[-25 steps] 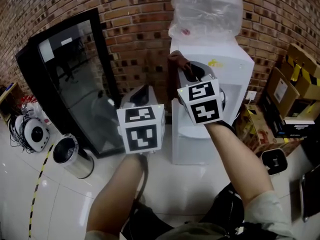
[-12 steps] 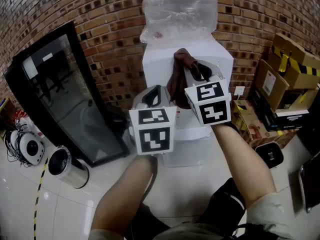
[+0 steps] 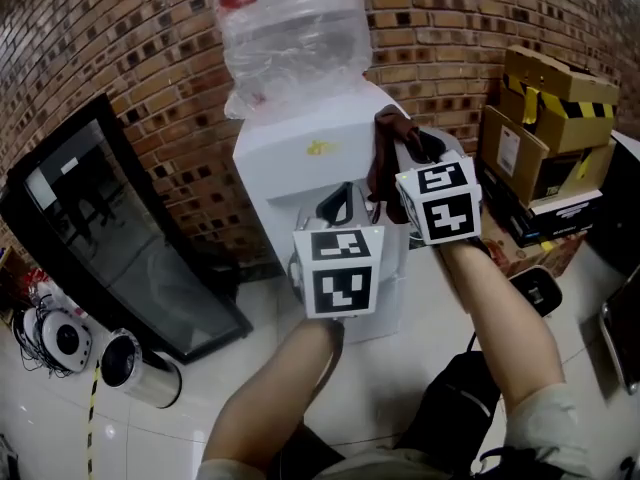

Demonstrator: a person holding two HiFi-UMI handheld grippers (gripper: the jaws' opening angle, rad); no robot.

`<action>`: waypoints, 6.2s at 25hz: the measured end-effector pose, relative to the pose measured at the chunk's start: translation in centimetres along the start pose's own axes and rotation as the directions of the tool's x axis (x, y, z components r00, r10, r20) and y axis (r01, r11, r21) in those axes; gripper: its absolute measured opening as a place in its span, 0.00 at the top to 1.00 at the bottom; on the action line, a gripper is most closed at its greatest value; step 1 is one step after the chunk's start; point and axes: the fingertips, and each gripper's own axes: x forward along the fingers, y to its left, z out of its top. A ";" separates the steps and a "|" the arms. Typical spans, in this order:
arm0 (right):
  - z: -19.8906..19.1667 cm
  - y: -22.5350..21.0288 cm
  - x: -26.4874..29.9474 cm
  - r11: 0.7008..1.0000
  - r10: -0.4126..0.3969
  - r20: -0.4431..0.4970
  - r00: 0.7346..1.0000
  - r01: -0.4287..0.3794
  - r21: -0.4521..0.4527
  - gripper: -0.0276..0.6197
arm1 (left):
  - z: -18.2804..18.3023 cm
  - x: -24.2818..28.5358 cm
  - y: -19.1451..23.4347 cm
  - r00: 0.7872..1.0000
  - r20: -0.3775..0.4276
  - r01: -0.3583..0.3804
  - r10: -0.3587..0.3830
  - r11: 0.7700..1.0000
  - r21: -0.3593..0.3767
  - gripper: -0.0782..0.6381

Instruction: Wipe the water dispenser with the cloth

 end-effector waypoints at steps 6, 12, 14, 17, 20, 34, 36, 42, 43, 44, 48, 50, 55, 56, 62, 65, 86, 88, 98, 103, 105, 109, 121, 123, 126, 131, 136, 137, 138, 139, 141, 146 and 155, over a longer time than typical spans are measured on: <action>-2.7 -3.3 -0.4 1.000 -0.017 -0.037 0.999 0.017 0.022 0.85 | -0.7 1.8 -4.0 0.998 -0.012 0.054 -0.054 0.999 -0.001 0.89; -4.4 -3.8 0.0 1.000 -0.004 -0.055 0.998 0.005 0.024 0.85 | -2.0 3.6 -6.5 0.996 -0.036 0.087 -0.088 0.996 -0.021 0.89; -4.8 -3.8 0.2 1.000 0.002 -0.062 0.998 0.000 0.026 0.85 | -2.3 3.7 -6.7 0.995 -0.041 0.089 -0.090 0.996 -0.024 0.89; -4.8 -3.7 -0.1 0.999 0.004 -0.058 0.998 -0.002 0.038 0.85 | -2.4 3.5 -6.2 0.996 -0.038 0.083 -0.084 0.996 -0.032 0.89; -3.5 -2.9 -1.2 0.999 0.000 -0.014 1.000 0.000 0.053 0.85 | -2.6 2.7 -4.6 0.998 -0.033 0.058 -0.060 0.997 -0.048 0.89; 4.7 15.9 -3.4 0.967 0.248 0.138 0.959 -0.253 0.019 0.85 | -5.7 -9.4 14.5 0.959 -0.049 -0.283 0.280 0.955 -0.083 0.89; 4.6 19.2 -2.7 0.955 0.293 0.125 0.948 -0.297 0.012 0.85 | -6.2 -11.1 16.7 0.946 -0.060 -0.321 0.317 0.944 -0.080 0.89; 2.7 27.1 -0.3 0.924 0.383 0.045 0.923 -0.382 -0.038 0.85 | -7.5 -14.5 20.2 0.921 -0.080 -0.386 0.381 0.919 -0.073 0.89; 2.1 27.8 0.2 0.923 0.384 0.026 0.923 -0.382 -0.048 0.85 | -7.8 -14.7 20.4 0.919 -0.085 -0.390 0.384 0.918 -0.072 0.89; 1.5 28.2 0.7 0.923 0.382 0.008 0.924 -0.381 -0.055 0.85 | -8.1 -14.8 20.6 0.918 -0.089 -0.393 0.386 0.917 -0.073 0.89; -0.3 28.4 2.6 0.935 0.347 -0.038 0.937 -0.349 -0.063 0.84 | -9.4 -14.3 20.9 0.918 -0.106 -0.391 0.381 0.916 -0.091 0.89; -0.9 27.9 3.3 0.943 0.325 -0.048 0.944 -0.328 -0.056 0.85 | -10.2 -13.8 20.8 0.920 -0.118 -0.385 0.373 0.918 -0.100 0.89; -1.3 27.0 3.7 0.950 0.307 -0.055 0.950 -0.310 -0.040 0.84 | -11.7 -12.0 19.9 0.930 -0.145 -0.353 0.337 0.929 -0.112 0.89; -1.3 26.8 3.6 0.950 0.307 -0.056 0.950 -0.309 -0.035 0.85 | -11.7 -11.6 19.7 0.934 -0.144 -0.345 0.328 0.932 -0.112 0.89; -1.0 22.5 2.9 0.965 0.260 -0.061 0.964 -0.259 0.024 0.85 | -10.4 -8.9 16.7 0.956 -0.117 -0.281 0.269 0.954 -0.105 0.89; -1.3 19.4 2.7 0.975 0.221 -0.077 0.972 -0.219 0.033 0.85 | -9.5 -7.4 14.4 0.970 -0.104 -0.229 0.219 0.969 -0.096 0.89; -6.9 1.9 -1.0 0.998 0.002 -0.132 0.991 0.006 0.060 0.85 | -6.1 0.1 -2.3 0.997 -0.050 0.061 -0.064 0.997 -0.053 0.89; -7.8 0.4 -1.2 0.997 -0.020 -0.142 0.990 0.029 0.064 0.85 | -6.5 0.7 -3.4 0.995 -0.054 0.077 -0.080 0.995 -0.058 0.89; -12.7 -2.1 -1.2 0.997 -0.019 -0.193 0.981 0.033 0.071 0.85 | -9.0 3.2 -6.9 0.987 -0.097 0.121 -0.129 0.989 -0.080 0.89; -13.2 -1.3 -0.8 0.997 -0.003 -0.193 0.981 0.018 0.076 0.85 | -9.9 3.7 -6.7 0.986 -0.108 0.114 -0.125 0.988 -0.101 0.89; -13.2 -1.0 -0.9 0.997 -0.001 -0.192 0.981 0.015 0.069 0.85 | -10.1 3.6 -6.4 0.987 -0.106 0.108 -0.120 0.988 -0.111 0.89; -12.7 -0.9 -1.4 0.997 -0.018 -0.183 0.983 0.031 0.069 0.85 | -9.9 3.0 -5.7 0.989 -0.098 0.102 -0.113 0.988 -0.118 0.89; -0.7 11.4 -5.2 0.982 0.144 0.104 0.984 -0.155 0.107 0.85 | -7.8 -5.6 7.3 0.988 -0.017 -0.155 0.154 0.986 -0.056 0.89; 0.2 14.7 -5.1 0.973 0.195 0.120 0.973 -0.207 0.098 0.85 | -8.0 -7.7 10.6 0.974 -0.018 -0.226 0.225 0.973 -0.050 0.89; 0.6 19.9 -4.7 0.957 0.267 0.123 0.956 -0.278 0.079 0.85 | -8.6 -10.7 14.7 0.954 -0.025 -0.301 0.300 0.952 -0.057 0.89; -1.5 26.8 -3.1 0.934 0.349 0.064 0.935 -0.353 0.052 0.85 | -10.3 -13.0 17.6 0.941 -0.050 -0.337 0.334 0.938 -0.081 0.89; -6.1 29.4 -1.0 0.935 0.353 -0.031 0.935 -0.351 0.050 0.84 | -13.1 -12.1 17.3 0.951 -0.082 -0.304 0.297 0.948 -0.091 0.89; -7.0 29.5 -0.7 0.937 0.349 -0.047 0.936 -0.346 0.052 0.84 | -13.8 -11.7 17.1 0.953 -0.088 -0.296 0.289 0.951 -0.093 0.89; -7.9 29.5 -0.3 0.939 0.343 -0.058 0.938 -0.340 0.054 0.84 | -14.5 -11.2 16.8 0.955 -0.092 -0.290 0.281 0.953 -0.093 0.89; -8.7 29.5 0.1 0.941 0.337 -0.066 0.939 -0.333 0.056 0.85 | -15.1 -10.8 16.7 0.957 -0.093 -0.285 0.276 0.954 -0.090 0.89; -10.0 29.5 0.8 0.944 0.328 -0.075 0.942 -0.324 0.059 0.85 | -16.3 -9.9 16.5 0.957 -0.092 -0.281 0.274 0.956 -0.084 0.89; -12.5 29.4 2.2 0.948 0.314 -0.077 0.946 -0.309 0.080 0.85 | -18.4 -8.3 16.3 0.956 -0.078 -0.288 0.282 0.955 -0.076 0.89; -13.1 28.2 2.5 0.935 0.329 -0.005 0.944 -0.325 0.142 0.85 | -18.4 -5.3 14.2 0.971 -0.018 -0.238 0.238 0.968 -0.085 0.89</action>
